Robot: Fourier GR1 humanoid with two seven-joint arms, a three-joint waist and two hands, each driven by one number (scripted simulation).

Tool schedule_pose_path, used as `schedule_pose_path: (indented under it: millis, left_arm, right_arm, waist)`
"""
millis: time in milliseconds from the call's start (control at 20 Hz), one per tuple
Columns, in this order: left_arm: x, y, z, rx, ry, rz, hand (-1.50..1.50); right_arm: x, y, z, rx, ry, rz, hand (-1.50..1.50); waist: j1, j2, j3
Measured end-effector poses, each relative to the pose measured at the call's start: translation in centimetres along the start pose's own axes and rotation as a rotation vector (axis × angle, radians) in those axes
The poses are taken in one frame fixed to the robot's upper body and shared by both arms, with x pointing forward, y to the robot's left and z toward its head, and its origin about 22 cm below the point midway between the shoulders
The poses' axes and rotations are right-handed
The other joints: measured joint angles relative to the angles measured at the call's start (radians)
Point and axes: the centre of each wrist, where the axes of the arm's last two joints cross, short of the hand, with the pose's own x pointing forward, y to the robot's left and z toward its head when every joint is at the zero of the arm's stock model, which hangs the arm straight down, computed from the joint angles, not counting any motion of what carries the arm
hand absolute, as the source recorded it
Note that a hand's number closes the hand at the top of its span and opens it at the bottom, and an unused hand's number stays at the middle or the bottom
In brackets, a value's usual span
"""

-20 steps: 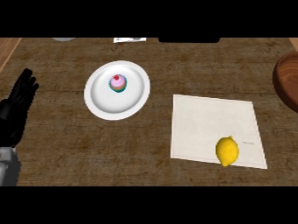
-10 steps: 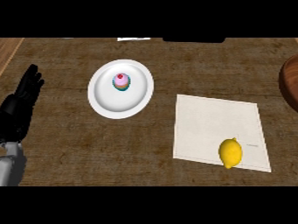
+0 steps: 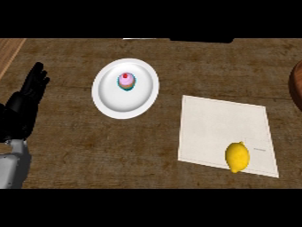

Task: Pick the tomato from the placemat and place it in the bowl

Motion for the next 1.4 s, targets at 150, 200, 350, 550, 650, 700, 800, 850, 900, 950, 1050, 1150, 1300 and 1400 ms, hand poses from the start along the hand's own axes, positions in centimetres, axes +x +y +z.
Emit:
schedule_pose_path:
  millis: [150, 200, 350, 550, 650, 700, 800, 850, 900, 950, 1050, 1150, 1300, 1400]
  left_arm:
    - [-0.1, 0.2, -0.1, -0.004, -0.002, 0.000, 0.00]
    - [0.0, 0.2, 0.0, -0.007, -0.002, -0.003, 0.00]
    - [0.0, -0.3, 0.0, -0.004, -0.002, 0.005, 0.00]
    - [-0.1, -0.1, 0.1, 0.002, 0.000, 0.002, 0.00]
    - [-0.1, 0.1, 0.2, 0.005, -0.003, -0.002, 0.00]
    - [-0.1, 0.0, 0.2, 0.005, -0.001, -0.001, 0.00]
    - [-0.2, 0.0, 0.4, 0.004, -0.005, -0.001, 0.00]
    - [-0.2, -0.1, 0.3, 0.005, -0.005, 0.002, 0.00]
    - [-0.1, -0.1, 0.3, 0.005, -0.007, 0.002, 0.00]
    - [-0.1, -0.1, 0.3, 0.008, -0.010, 0.000, 0.00]
    - [0.0, 0.1, 0.4, 0.011, -0.012, 0.005, 0.00]
    - [0.0, 0.1, 0.5, 0.012, -0.006, 0.008, 0.00]
    - [-0.1, 0.2, 0.6, 0.016, -0.004, 0.010, 0.00]
    - [-0.2, 0.2, 0.6, 0.022, -0.004, 0.009, 0.00]
  right_arm:
    - [-0.7, 0.0, 0.4, 0.048, -0.025, -0.044, -1.50]
    - [-0.9, -0.1, 0.6, 0.049, -0.037, -0.081, -1.50]
    - [-1.2, 0.0, 0.6, 0.019, -0.069, -0.249, -1.50]
    - [-1.8, -0.8, 1.2, -0.103, -0.073, -0.497, -1.50]
    - [-2.2, -1.7, 1.8, -0.154, -0.061, -0.606, -1.50]
    - [-2.5, -2.0, 2.2, -0.173, -0.051, -0.650, -1.50]
    - [-3.1, -2.8, 3.3, -0.201, -0.026, -0.715, -1.50]
    - [-3.4, -3.3, 3.8, -0.204, -0.013, -0.737, -1.50]
    - [-3.7, -3.7, 4.4, -0.207, 0.004, -0.752, -1.50]
    - [-4.0, -4.2, 5.0, -0.207, 0.018, -0.765, -1.50]
    - [-4.6, -4.9, 6.2, -0.212, 0.044, -0.783, -1.50]
    - [-5.1, -5.6, 7.2, -0.212, 0.063, -0.798, -1.50]
    - [-5.6, -6.5, 8.6, -0.215, 0.087, -0.825, -1.50]
    - [-5.8, -6.7, 9.1, -0.204, 0.097, -0.854, -1.50]
  waist:
    - [0.004, 0.002, 0.001]
    - [0.006, 0.002, 0.002]
    - [0.003, 0.002, 0.003]
    - [-0.005, 0.000, 0.004]
    - [-0.007, 0.000, 0.005]
    - [-0.008, 0.001, 0.005]
    - [-0.006, 0.004, 0.006]
    - [-0.008, 0.005, 0.006]
    - [-0.007, 0.006, 0.007]
    - [-0.009, 0.007, 0.007]
    - [-0.009, 0.008, 0.009]
    - [-0.013, 0.009, 0.010]
    - [-0.018, 0.008, 0.013]
    - [-0.024, 0.008, 0.014]
